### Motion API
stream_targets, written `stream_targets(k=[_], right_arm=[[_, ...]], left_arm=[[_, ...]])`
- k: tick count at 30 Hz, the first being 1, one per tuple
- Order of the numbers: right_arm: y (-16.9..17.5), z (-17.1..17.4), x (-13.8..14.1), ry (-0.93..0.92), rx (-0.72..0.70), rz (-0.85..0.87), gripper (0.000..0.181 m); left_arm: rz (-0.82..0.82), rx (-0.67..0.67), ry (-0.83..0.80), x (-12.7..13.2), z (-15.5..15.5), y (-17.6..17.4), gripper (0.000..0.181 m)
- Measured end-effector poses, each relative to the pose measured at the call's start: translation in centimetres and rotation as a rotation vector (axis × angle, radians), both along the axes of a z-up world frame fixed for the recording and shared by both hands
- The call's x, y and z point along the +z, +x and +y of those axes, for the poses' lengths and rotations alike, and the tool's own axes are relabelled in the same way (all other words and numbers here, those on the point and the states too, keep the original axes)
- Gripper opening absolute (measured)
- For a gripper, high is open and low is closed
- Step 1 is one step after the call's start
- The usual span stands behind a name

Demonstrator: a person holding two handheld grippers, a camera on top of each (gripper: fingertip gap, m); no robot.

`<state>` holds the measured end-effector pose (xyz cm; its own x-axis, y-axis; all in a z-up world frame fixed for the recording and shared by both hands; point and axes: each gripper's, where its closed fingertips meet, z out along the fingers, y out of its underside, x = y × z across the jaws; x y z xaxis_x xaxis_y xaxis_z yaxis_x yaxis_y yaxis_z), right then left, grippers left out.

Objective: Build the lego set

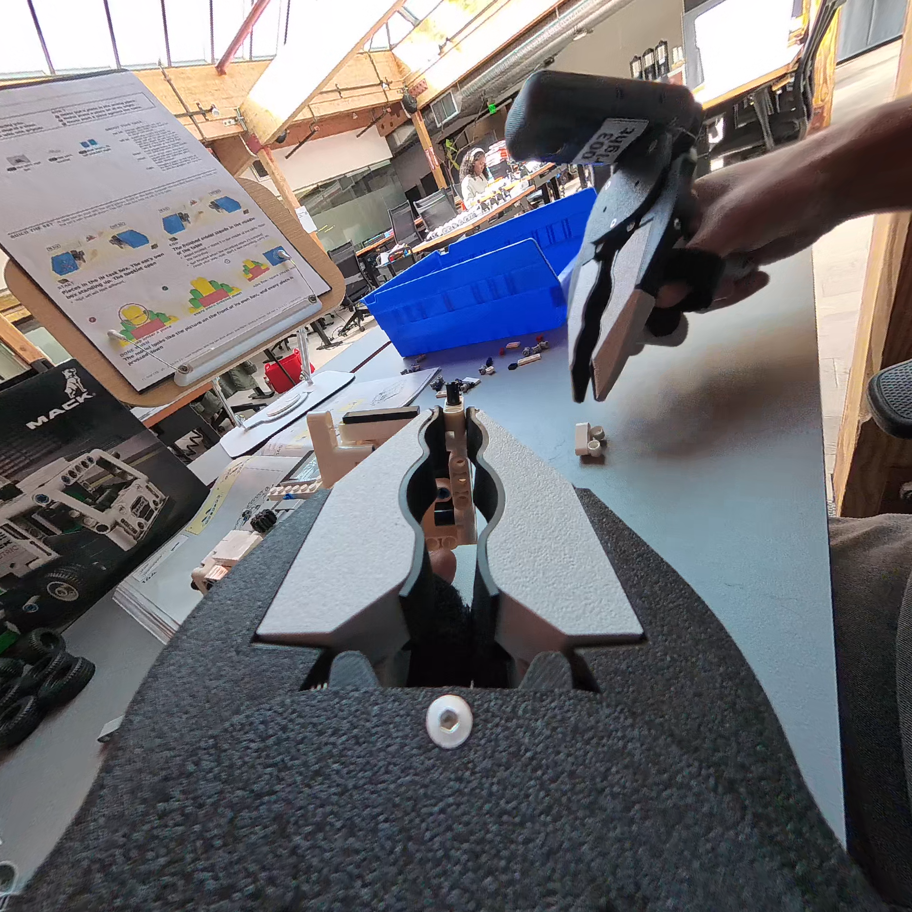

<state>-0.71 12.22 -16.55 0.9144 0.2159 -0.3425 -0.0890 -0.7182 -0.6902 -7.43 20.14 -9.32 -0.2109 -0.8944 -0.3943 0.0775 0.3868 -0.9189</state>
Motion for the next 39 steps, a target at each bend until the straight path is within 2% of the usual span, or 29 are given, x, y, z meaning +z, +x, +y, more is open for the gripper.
stream_targets(k=[2,5,9,15,22,24,28,33,39], right_arm=[[-1.7,-0.3,0.4,0.005,-0.040,0.040,0.020],[-2.5,-0.5,-0.5,-0.007,-0.111,-0.002,0.023],[-1.7,-0.1,-1.7,-0.033,-0.163,-0.025,0.028],[-1.2,1.2,-1.8,-0.027,-0.146,-0.039,0.031],[-0.8,1.7,-2.0,-0.024,-0.160,-0.094,0.018],[-0.7,1.7,-2.1,-0.026,-0.164,-0.135,0.009],[-0.4,1.7,-2.0,-0.014,-0.174,-0.165,0.007],[-1.0,2.5,0.9,0.136,-0.188,-0.026,0.007],[-3.0,3.3,8.7,0.522,-0.081,0.466,0.006]], left_arm=[[0.002,0.000,0.001,0.0,0.0,0.0,0.006],[0.008,-0.006,0.007,-0.1,-0.1,0.0,0.006],[0.013,-0.016,0.018,-0.3,-0.4,0.0,0.006],[0.005,-0.014,0.021,-0.2,-0.4,0.0,0.006],[0.007,-0.015,0.025,-0.3,-0.4,0.0,0.006],[0.007,-0.016,0.027,-0.3,-0.4,0.0,0.006],[0.004,-0.017,0.024,-0.2,-0.4,-0.1,0.006],[0.000,-0.016,0.014,-0.1,-0.3,-0.1,0.006],[-0.013,-0.009,-0.033,0.4,0.2,-0.2,0.006]])
